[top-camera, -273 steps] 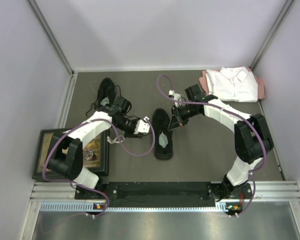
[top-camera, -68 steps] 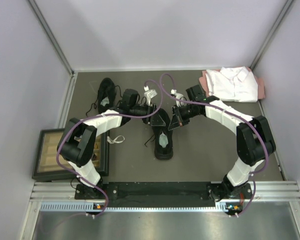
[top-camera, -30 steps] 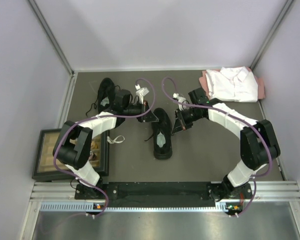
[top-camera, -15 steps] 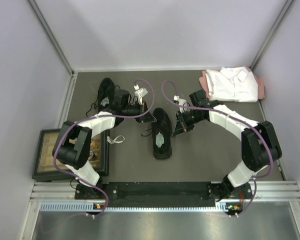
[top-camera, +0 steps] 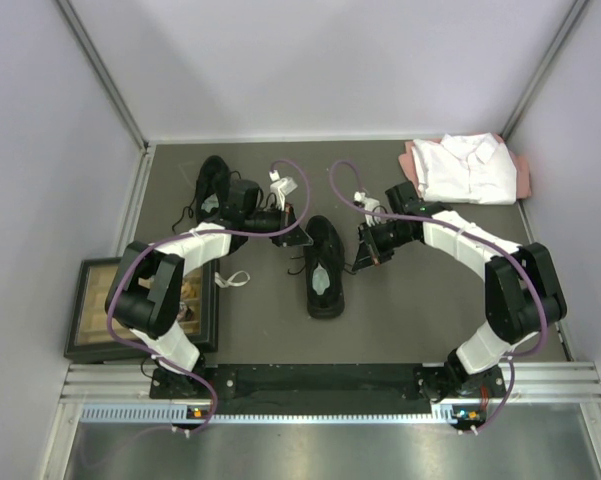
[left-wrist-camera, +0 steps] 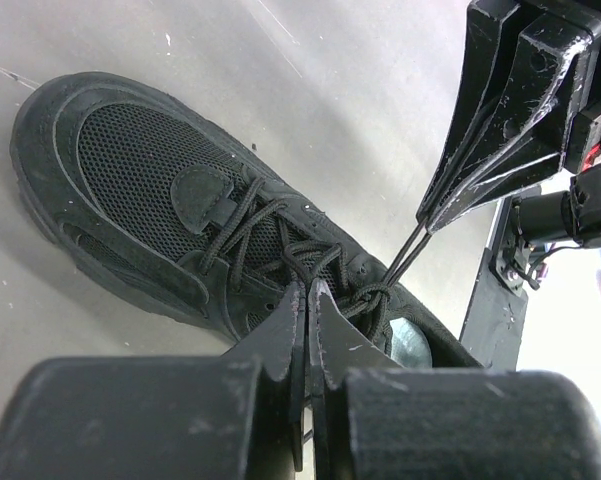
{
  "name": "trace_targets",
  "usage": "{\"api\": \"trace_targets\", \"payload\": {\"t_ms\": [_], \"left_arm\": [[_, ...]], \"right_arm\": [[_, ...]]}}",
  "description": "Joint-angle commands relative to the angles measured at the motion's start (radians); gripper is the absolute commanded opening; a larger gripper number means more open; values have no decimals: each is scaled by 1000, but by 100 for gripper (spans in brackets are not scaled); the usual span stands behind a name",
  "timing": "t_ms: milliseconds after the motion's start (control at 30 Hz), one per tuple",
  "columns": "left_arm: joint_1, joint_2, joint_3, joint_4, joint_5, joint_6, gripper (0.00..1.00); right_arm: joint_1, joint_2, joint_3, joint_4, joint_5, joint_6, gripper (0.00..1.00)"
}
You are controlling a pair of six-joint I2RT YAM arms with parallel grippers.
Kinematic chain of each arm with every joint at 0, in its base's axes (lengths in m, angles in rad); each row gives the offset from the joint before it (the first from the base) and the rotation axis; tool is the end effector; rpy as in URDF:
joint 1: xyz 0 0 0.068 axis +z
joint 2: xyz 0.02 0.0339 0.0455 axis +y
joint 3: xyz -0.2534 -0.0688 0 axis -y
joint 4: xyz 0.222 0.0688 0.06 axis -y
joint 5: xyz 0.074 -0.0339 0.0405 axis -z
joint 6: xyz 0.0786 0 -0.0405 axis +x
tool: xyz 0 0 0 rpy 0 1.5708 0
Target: Tie the shoes
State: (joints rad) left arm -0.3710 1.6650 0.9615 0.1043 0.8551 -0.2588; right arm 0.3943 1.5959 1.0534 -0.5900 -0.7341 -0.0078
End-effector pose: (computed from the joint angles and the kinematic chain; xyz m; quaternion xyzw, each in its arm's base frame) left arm 0.3099 -0.1842 0.1971 0.2384 0.7926 -0.4802 0.2904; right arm 0.2601 0.1653 0.1837 -0.2584 0.8771 0.3827 0.1319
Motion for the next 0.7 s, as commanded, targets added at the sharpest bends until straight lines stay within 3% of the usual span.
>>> {"api": "trace_targets", "payload": {"t_ms": [0, 200, 300, 333, 500, 600, 667], "left_arm": [[44, 10, 39, 40, -87, 46, 0], [44, -5, 22, 104, 38, 6, 0], [53, -36, 16, 103, 79, 16, 15], [64, -43, 14, 100, 91, 23, 29], [122, -103, 8, -9, 159, 122, 52], [156, -129, 20, -115, 199, 319, 57], [155, -129, 63, -329, 246, 568, 57]], "right_arm": [[-18, -42, -20, -37, 29, -31, 0], [-14, -33, 22, -18, -42, -5, 0], [5, -24, 57, -14, -62, -3, 0], [8, -16, 74, -17, -62, -4, 0], [26, 10, 102, -30, -65, -11, 1], [28, 18, 105, -39, -67, -20, 10], [28, 21, 106, -41, -65, -27, 11]]}}
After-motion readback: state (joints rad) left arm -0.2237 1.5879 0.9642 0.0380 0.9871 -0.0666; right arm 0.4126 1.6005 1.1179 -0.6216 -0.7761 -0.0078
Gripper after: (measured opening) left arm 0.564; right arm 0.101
